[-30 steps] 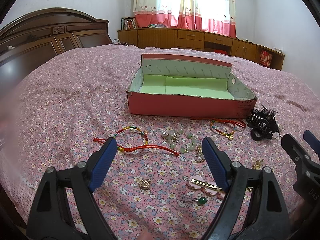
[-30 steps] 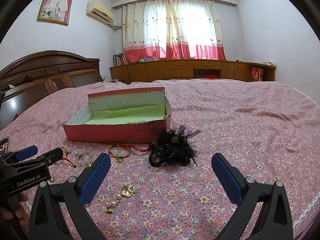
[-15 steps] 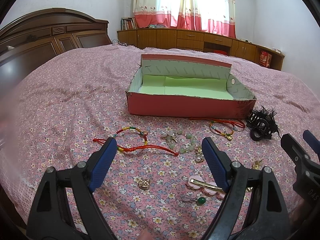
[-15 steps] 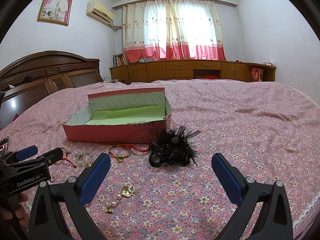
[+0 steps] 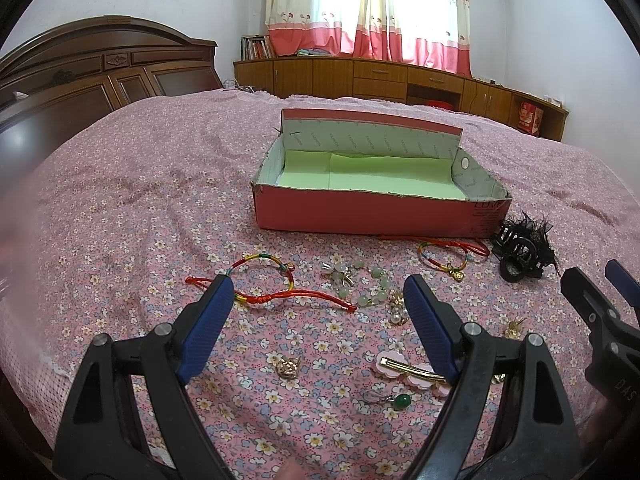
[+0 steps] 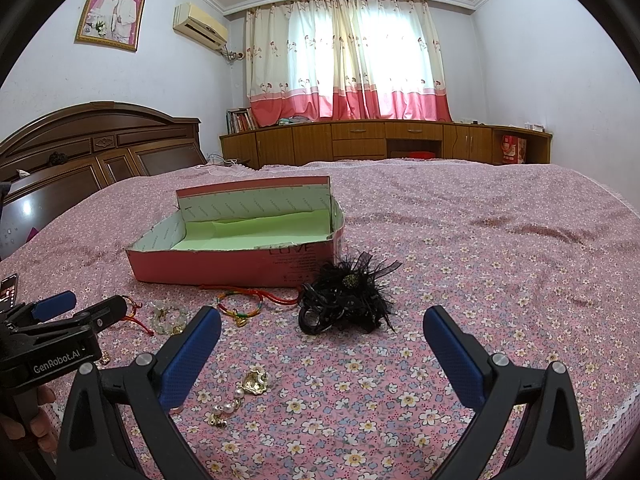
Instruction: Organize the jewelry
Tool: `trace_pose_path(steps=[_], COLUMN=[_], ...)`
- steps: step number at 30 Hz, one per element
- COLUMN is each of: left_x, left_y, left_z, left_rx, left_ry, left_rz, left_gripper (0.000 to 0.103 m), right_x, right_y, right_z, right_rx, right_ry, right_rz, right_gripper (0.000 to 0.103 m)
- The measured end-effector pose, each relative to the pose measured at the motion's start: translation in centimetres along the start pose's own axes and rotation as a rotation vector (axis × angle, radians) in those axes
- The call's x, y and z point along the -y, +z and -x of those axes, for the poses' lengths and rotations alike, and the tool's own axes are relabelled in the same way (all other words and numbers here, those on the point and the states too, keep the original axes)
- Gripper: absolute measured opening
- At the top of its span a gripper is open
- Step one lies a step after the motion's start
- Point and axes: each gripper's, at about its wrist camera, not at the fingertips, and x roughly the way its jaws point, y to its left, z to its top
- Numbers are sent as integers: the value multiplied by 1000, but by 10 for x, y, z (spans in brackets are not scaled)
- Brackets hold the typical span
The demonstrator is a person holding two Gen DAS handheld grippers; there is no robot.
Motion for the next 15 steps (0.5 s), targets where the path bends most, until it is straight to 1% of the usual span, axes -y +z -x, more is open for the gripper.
trace_pose_path(steps=[11,15], left_x=[-5,-9], left_y=[2,5], left_z=[0,-2], left_rx=[3,0], left_ry=[-6,-9], left_rz=[4,5], left_gripper=[80,80], right_x=[0,2], right_y=[2,10], right_z=[-1,-4], right_rx=[-2,-8], right_ry=[-9,-18], right_rz=[2,7], right_gripper=[103,103])
